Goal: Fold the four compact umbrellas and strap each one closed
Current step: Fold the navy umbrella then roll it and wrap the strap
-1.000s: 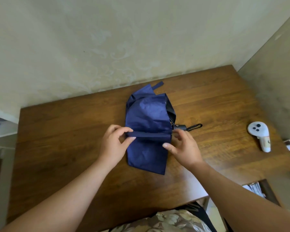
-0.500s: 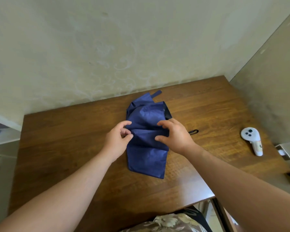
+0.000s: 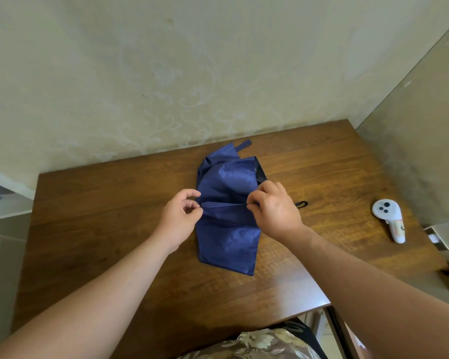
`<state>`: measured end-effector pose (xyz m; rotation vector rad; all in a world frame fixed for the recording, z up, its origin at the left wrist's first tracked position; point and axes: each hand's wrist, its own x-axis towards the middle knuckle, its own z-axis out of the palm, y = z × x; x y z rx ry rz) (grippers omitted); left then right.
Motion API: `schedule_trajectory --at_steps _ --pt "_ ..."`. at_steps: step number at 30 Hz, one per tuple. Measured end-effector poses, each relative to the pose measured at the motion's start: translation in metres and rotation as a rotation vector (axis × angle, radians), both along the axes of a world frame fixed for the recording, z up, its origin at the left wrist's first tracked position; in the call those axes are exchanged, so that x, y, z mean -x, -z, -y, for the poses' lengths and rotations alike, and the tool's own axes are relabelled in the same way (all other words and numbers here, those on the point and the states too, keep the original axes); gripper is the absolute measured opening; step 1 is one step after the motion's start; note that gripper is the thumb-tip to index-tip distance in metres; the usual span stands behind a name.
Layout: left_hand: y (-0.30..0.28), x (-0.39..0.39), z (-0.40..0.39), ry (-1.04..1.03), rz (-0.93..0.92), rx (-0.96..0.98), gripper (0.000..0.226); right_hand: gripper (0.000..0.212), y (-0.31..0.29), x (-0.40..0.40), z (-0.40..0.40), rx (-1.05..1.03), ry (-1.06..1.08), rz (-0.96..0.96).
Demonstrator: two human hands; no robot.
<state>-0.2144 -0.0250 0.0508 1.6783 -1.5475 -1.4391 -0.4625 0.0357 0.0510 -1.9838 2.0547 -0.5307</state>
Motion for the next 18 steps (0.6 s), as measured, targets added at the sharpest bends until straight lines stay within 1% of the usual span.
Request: schedule_trajectory --at_steps 2,5,8,10,12,14,18 --pt "-0.002 0.002 -0.003 -0.023 -0.031 -0.031 0.034 0.004 -0.003 -0.008 -0.002 0.01 -0.024 0.03" --pt "-0.004 0.003 0.0 -0.052 -0.087 -0.105 0.033 0.003 -0.012 -0.017 0.0 -0.031 -0.056 0.051" --pt "-0.005 0.001 0.009 -0.007 -0.038 -0.213 0.027 0.004 -0.017 -0.019 0.002 -0.03 -0.071 0.026" --pt "-0.009 0.001 0.01 0.051 0.022 -0.342 0.032 0.004 -0.019 -0.02 0.001 -0.002 -0.087 0.003" --pt "-0.013 0.001 0.01 0.06 0.031 -0.422 0.038 0.004 -0.021 -0.019 -0.001 0.004 -0.116 -0.024" --pt "-0.018 0.0 0.01 0.01 0.017 -0.44 0.039 0.007 -0.022 -0.018 -0.003 -0.011 -0.142 -0.052" --pt "-0.021 -0.002 0.014 -0.087 -0.051 -0.508 0.024 0.021 -0.022 -0.013 -0.012 -0.038 -0.146 -0.061"
